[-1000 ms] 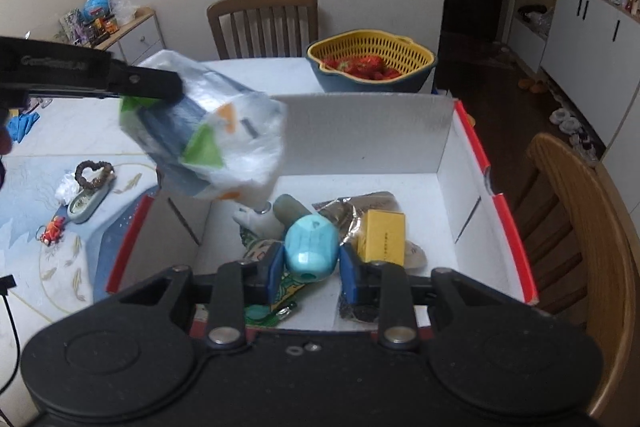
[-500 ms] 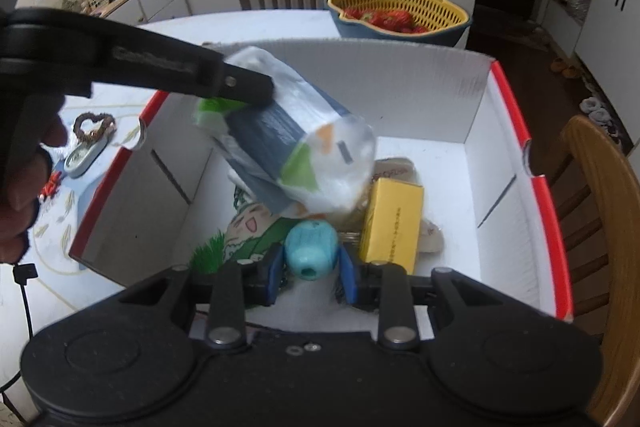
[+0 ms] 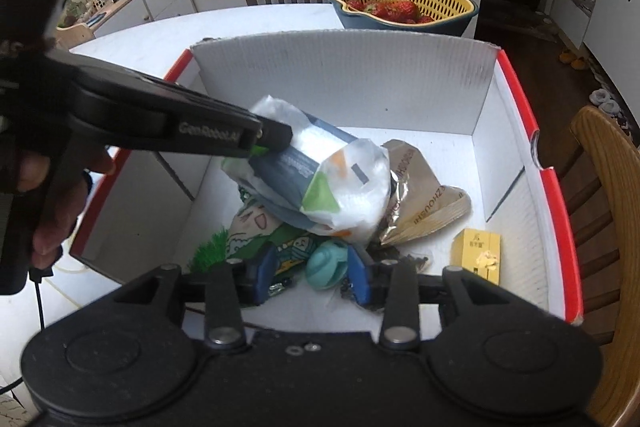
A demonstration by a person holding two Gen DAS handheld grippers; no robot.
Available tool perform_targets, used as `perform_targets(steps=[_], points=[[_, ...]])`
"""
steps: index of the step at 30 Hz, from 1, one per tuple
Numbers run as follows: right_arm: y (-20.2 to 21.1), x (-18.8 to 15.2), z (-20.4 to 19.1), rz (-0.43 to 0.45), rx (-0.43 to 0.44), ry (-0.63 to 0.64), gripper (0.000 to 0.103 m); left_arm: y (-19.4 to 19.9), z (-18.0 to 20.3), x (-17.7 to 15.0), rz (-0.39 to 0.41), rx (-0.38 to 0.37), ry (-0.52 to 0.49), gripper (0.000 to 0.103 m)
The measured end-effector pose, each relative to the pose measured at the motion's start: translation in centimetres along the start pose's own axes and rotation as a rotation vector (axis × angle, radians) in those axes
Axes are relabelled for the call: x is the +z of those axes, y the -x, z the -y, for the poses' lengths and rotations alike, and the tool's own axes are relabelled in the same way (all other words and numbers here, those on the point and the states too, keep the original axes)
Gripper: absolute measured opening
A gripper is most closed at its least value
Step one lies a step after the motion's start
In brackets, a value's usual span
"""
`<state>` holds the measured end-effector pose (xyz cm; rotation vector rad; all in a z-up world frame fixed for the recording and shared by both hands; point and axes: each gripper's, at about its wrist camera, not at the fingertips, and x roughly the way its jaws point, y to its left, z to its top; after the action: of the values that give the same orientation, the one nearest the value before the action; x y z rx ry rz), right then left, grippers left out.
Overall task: Organize objects
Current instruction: 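Open both tools to drop the plastic bag and blue egg in the box, then withdraw both tools from the box back to the items on the mat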
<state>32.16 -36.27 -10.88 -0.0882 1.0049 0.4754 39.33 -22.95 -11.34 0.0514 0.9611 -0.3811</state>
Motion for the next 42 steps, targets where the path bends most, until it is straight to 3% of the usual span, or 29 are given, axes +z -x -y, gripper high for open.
perform_targets(steps=[2,7,18,21,26,28,31,33,37,42], points=[[0.3,-0.1,-0.1,0.007,0.003,-0.006,0.039,0.2,0.0,0.0,-0.004,-0.005,-0.011,0.024],[1.0,-0.3,0.0,0.025,-0.003,-0.027,0.039,0.8,0.0,-0.6,-0.006,-0.019,-0.020,0.055],[3.3,-0.7,-0.4,0.088,-0.034,-0.065,0.041,4.0,-0.4,-1.9,0.036,-0.069,-0.013,0.059],[4.1,-0.8,-0.6,0.118,-0.041,-0.078,0.050,5.2,-0.7,-2.2,0.051,-0.079,-0.007,0.059],[5.1,-0.7,-1.3,0.158,-0.052,-0.088,0.052,7.4,-1.2,-2.6,0.094,-0.069,-0.028,0.060],[5.5,-0.7,-1.6,0.173,-0.055,-0.098,0.054,8.3,-1.5,-2.8,0.111,-0.073,-0.029,0.068],[6.1,-0.7,-2.4,0.205,-0.068,-0.103,0.064,9.7,-2.0,-3.2,0.139,-0.064,-0.039,0.071],[6.4,-0.6,-2.9,0.223,-0.064,-0.109,0.065,10.5,-2.5,-3.4,0.148,-0.065,-0.041,0.072],[6.8,-0.5,-4.1,0.249,-0.061,-0.117,0.072,12.1,-3.6,-4.2,0.170,-0.063,-0.038,0.082],[7.2,-0.5,-5.9,0.280,-0.047,-0.134,0.081,13.9,-5.1,-5.3,0.182,-0.049,-0.043,0.083]])
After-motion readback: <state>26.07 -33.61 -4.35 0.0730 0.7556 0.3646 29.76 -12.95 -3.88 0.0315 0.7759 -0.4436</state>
